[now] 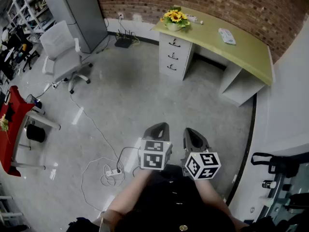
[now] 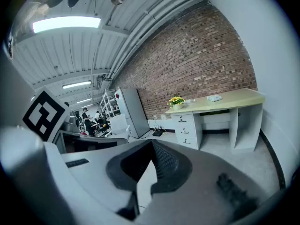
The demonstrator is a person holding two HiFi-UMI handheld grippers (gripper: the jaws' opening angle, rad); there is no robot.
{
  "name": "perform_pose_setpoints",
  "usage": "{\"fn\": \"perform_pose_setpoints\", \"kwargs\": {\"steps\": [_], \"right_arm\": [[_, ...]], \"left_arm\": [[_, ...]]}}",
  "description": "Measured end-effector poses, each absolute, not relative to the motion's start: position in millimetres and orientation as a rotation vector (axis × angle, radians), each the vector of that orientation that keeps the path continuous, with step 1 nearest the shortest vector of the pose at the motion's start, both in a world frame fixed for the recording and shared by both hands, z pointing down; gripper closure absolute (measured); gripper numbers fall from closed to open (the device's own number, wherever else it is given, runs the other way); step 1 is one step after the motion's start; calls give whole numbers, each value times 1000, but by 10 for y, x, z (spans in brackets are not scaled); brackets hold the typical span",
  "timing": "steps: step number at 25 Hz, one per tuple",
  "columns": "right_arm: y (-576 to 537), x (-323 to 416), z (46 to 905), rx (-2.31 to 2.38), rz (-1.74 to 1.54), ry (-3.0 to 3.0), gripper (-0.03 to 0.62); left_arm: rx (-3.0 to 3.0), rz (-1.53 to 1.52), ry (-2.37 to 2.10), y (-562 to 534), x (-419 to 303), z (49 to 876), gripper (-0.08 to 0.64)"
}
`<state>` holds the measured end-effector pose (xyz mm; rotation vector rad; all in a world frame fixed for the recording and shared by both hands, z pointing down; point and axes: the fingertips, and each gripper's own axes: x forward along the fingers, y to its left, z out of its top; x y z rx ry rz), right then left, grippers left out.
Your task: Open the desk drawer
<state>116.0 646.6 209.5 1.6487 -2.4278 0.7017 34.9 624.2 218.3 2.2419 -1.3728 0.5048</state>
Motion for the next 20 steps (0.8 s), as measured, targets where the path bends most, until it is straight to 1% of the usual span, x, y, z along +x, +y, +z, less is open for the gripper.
{"fn": "perform_pose_setpoints", "kwargs": {"steps": [7,15,20], "right_arm": [[6465,1337,2078,1669,667,-2446,584],[6537,1736,2227,1693,703,-2409,584],[6616,1835,2371,1652,739,-2379,584]], "left_arm": [[2301,448,-1378,6246,527,2139,551],[2321,401,-1383,6392,906,2221,551],[2296,437,-1381,6499,1018,2338,551]]}}
